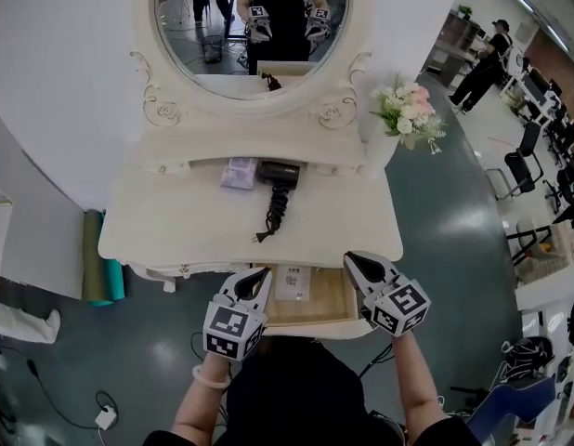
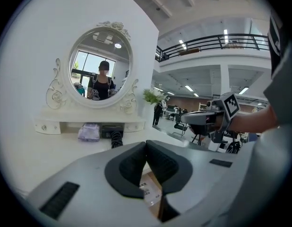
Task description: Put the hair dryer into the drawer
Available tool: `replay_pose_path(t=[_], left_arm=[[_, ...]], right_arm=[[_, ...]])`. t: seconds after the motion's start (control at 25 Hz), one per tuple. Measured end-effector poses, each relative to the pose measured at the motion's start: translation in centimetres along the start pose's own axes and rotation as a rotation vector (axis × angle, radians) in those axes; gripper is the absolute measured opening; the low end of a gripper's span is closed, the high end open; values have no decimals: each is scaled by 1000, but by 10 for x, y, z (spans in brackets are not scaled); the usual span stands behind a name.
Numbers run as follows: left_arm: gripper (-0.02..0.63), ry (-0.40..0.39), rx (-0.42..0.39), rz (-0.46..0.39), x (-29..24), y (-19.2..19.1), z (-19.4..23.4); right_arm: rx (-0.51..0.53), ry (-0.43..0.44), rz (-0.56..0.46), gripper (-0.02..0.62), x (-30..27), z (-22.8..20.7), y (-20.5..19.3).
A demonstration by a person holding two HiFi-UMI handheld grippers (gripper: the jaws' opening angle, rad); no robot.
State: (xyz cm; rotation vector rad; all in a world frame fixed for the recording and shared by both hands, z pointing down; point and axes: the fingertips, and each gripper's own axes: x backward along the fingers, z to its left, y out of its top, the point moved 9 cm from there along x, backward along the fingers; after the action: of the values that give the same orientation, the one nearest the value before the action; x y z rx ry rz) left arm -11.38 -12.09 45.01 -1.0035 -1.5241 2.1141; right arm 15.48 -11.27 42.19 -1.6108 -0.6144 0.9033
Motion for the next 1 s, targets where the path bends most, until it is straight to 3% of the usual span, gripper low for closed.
replay_pose_path(t=[0.28, 0.68, 1.0], left_arm=[[42, 32, -16, 11, -36, 25, 23], [294, 70, -21, 103, -97, 36, 55], [370, 103, 21, 191, -148, 24, 78]], right_arm=[[17, 63, -16, 23, -44, -51, 23], [-24, 150, -5, 67, -118, -98, 29], [-15, 263, 89, 211, -182, -121, 5]])
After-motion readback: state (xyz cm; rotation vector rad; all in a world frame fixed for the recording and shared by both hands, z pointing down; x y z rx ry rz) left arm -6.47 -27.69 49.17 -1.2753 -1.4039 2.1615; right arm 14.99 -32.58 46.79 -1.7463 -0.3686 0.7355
